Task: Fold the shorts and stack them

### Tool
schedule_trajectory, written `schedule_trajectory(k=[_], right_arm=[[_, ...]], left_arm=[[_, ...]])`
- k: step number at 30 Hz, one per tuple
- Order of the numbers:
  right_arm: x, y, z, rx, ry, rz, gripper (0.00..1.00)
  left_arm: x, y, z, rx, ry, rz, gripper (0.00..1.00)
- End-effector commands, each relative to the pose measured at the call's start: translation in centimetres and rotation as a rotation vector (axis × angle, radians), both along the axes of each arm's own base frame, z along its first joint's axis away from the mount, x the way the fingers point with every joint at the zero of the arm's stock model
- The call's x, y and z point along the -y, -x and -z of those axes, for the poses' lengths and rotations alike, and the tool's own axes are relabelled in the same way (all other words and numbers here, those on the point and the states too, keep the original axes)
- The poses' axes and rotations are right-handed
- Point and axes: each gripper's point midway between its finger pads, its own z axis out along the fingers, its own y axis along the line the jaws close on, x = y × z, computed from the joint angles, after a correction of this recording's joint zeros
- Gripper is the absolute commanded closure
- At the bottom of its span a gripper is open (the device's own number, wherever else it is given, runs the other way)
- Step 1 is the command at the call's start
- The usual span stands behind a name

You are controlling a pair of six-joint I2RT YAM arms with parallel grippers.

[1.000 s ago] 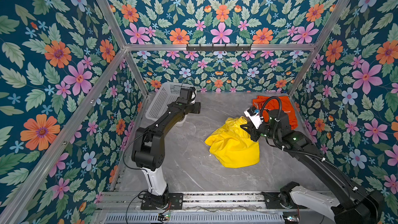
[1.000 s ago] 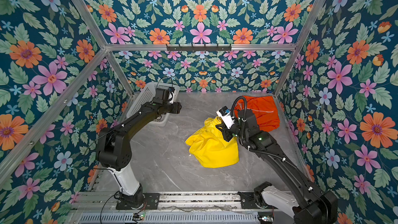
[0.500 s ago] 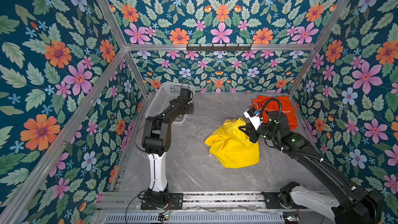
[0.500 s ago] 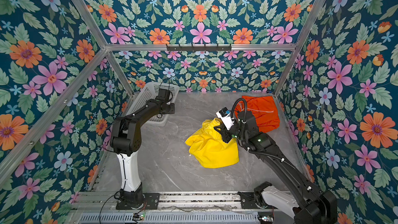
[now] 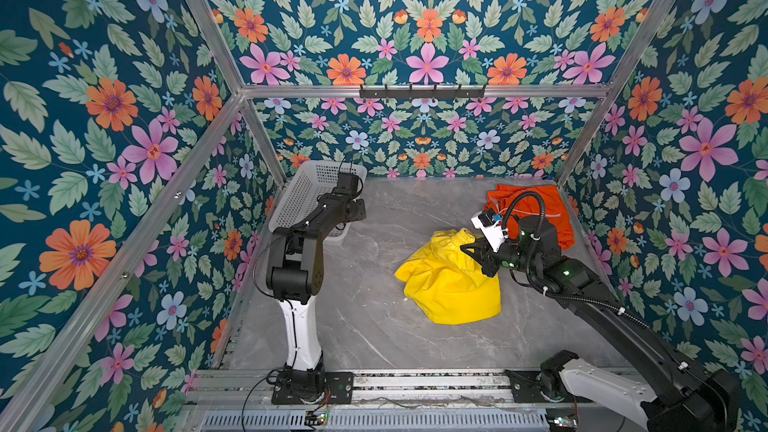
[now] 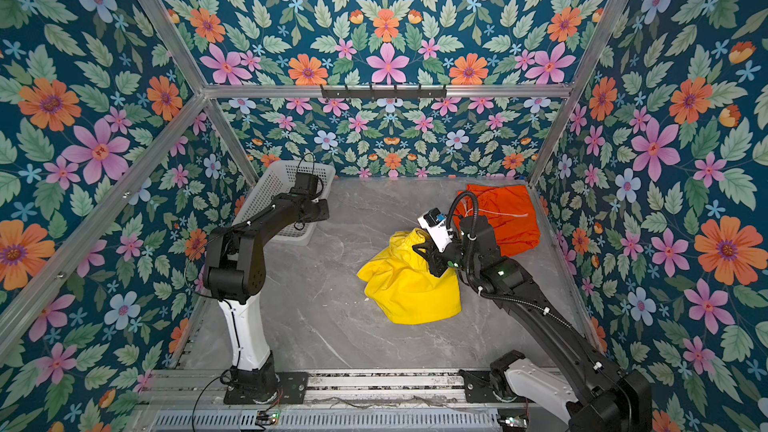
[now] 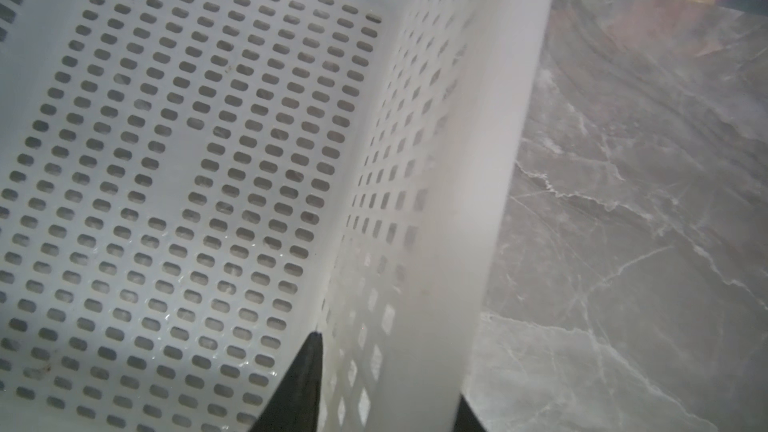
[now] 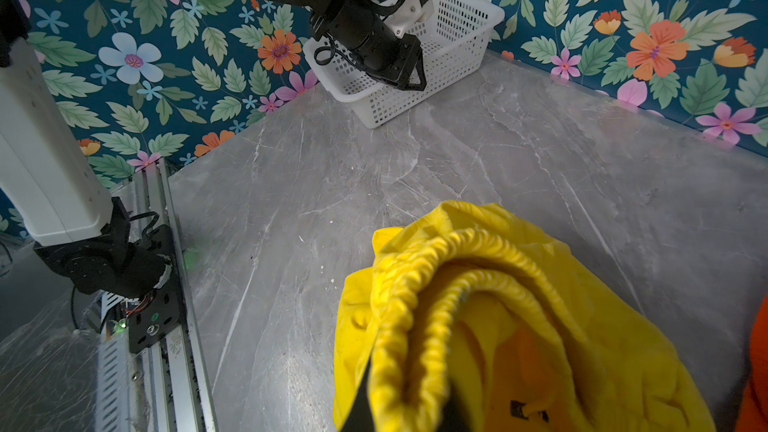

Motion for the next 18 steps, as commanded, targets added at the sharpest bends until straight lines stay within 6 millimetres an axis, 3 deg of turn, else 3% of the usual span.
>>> schedule_trajectory(k=[1,5,8,10,14,18], right_arm=[[-0.5,0.0,-1.7,0.058,-0.045,-0.028,1.00],[-0.6,0.1,-1.9,0.059,-0.050,-0.038,1.00],[-1.1,0.6,-2.4,0.066,-0.048,-0.085,1.00],[-1.6,1.5,-3.2,0.088,-0.045,-0.157,1.00],[-1.9,3.2,-4.0,0.138,0.061,-0.312,1.00],[-1.5,5.0,-5.4,0.271,0.201,-0.481,1.00]], left_arm=[[-0.9,-0.2,-1.2,0.035,0.019,-0.047,0.63],[-1.2,-0.4,-2.1,0.064,0.033,-0.062,0.59],[-0.6,-0.5,-3.6,0.091,0.060,-0.034,0.45],[-0.3,-0.4,-5.7,0.135,0.082,-0.025,0.38],[-0.1,0.3,-10.5,0.251,0.076,0.021,0.37],[2.3,2.4,-16.1,0.406,0.038,0.227,0.37]])
